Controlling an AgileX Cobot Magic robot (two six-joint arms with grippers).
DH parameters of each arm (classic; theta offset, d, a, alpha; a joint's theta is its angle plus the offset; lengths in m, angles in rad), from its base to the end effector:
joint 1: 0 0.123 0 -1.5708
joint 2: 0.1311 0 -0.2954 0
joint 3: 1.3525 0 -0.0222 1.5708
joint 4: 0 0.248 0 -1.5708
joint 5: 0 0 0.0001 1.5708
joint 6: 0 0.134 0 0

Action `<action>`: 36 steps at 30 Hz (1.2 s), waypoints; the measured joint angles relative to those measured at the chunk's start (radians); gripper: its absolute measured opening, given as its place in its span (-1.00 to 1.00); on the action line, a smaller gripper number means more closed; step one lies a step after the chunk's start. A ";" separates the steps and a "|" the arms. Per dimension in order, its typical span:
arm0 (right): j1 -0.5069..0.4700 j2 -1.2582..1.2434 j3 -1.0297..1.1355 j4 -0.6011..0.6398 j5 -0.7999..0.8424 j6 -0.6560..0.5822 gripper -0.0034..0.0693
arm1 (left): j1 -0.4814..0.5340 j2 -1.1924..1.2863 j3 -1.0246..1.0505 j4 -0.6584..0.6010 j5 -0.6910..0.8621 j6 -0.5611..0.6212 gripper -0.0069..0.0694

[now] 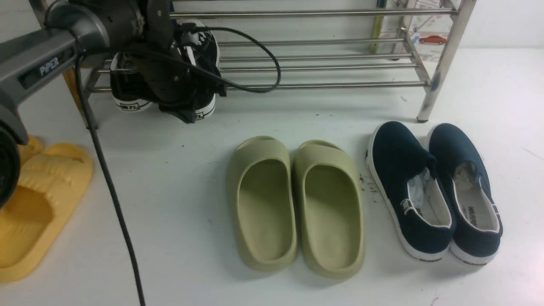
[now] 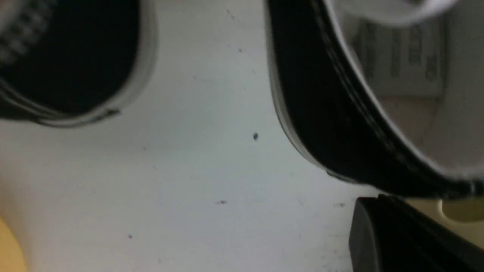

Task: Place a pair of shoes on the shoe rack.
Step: Use the left arm to put a shoe into the shoe rack

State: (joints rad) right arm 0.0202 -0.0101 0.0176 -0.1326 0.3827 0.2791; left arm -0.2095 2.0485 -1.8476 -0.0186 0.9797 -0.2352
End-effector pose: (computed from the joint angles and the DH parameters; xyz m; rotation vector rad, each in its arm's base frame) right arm 0.0802 -0.0050 0.1609 0.1609 1.8641 0.0753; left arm 0.4684 -0.1017 0.2402 -0.0432 2.6746 -0.1670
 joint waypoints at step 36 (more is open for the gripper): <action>0.000 0.000 0.000 0.000 0.000 0.000 -0.25 | 0.010 0.054 -0.041 -0.070 -0.051 0.000 -0.85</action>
State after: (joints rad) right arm 0.0202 -0.0101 0.0176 -0.1326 0.3827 0.2791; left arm -0.1996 2.1026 -1.8885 -0.0888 0.9285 -0.2348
